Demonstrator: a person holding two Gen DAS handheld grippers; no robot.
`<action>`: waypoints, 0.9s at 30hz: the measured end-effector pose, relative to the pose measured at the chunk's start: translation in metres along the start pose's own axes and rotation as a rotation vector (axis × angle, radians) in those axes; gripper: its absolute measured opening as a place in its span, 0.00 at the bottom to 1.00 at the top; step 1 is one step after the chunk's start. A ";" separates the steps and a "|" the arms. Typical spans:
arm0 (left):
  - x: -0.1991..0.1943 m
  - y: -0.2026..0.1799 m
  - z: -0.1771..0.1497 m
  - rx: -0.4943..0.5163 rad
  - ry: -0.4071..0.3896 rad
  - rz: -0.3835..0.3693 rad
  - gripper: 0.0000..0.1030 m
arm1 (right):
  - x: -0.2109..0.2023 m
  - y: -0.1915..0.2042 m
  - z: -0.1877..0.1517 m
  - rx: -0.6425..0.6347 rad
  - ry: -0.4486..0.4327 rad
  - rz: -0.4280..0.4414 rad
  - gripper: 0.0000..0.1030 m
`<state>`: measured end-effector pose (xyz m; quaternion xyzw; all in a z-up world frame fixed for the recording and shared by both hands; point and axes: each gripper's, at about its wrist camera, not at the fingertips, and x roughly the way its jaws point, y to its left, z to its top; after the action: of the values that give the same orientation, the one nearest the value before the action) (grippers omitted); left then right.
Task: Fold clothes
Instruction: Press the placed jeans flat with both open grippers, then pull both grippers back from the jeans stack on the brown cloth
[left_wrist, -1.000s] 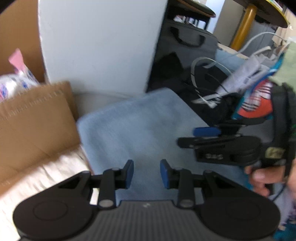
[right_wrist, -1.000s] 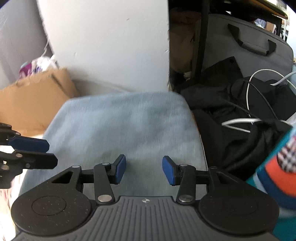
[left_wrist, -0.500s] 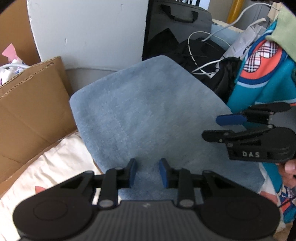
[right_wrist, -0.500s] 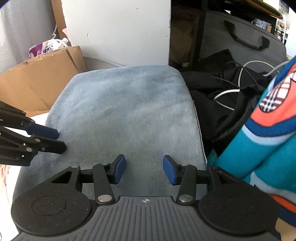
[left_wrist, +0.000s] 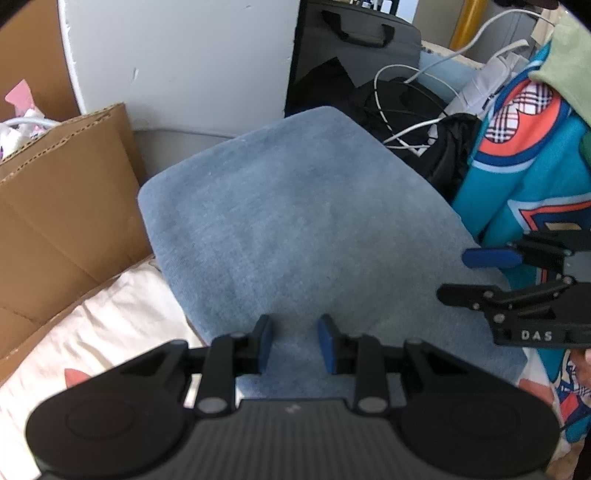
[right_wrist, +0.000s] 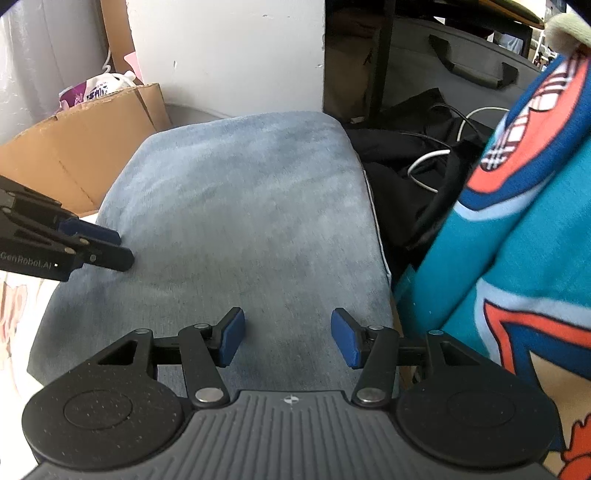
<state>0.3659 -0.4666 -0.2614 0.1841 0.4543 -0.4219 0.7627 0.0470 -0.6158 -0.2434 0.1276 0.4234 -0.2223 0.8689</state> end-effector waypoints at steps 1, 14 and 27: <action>0.000 0.000 0.000 0.003 0.000 -0.001 0.30 | -0.001 0.000 -0.001 -0.001 0.001 -0.003 0.57; -0.010 -0.001 0.000 -0.051 0.038 0.034 0.31 | -0.020 -0.002 -0.021 0.049 0.032 -0.058 0.57; -0.035 -0.002 -0.033 -0.261 0.045 0.006 0.52 | -0.047 -0.038 -0.062 0.344 -0.082 0.002 0.61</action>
<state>0.3379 -0.4291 -0.2483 0.0941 0.5218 -0.3528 0.7709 -0.0394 -0.6108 -0.2447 0.2656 0.3432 -0.2958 0.8510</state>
